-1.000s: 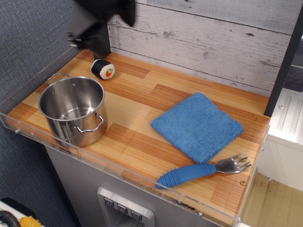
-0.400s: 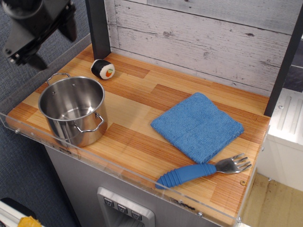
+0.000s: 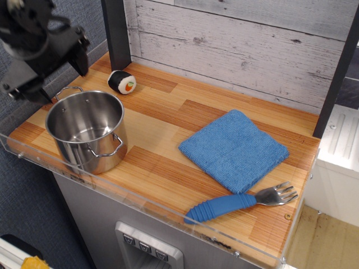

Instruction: Put the pot on the front close of the cloth.

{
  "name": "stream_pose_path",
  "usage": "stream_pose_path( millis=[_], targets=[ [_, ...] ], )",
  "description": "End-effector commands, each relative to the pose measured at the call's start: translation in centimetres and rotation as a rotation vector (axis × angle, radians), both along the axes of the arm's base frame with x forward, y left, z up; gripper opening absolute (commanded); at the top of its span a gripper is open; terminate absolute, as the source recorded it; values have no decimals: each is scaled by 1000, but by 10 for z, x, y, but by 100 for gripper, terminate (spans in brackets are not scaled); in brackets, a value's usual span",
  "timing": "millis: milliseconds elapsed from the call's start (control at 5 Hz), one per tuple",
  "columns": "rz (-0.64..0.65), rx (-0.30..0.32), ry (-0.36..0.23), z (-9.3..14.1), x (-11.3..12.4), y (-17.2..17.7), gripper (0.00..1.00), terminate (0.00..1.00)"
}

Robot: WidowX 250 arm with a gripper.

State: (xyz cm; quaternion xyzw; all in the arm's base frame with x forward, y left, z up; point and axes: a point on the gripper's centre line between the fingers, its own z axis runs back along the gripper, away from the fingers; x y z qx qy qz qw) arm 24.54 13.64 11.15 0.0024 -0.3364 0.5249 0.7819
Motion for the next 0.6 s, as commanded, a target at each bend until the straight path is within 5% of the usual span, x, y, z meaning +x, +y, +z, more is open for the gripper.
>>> stream_pose_path(
  millis=[0, 400],
  targets=[
    [-110, 3, 5, -3, 17, -37, 100, 0],
    [-154, -8, 5, -9, 28, -60, 100, 0]
  ],
)
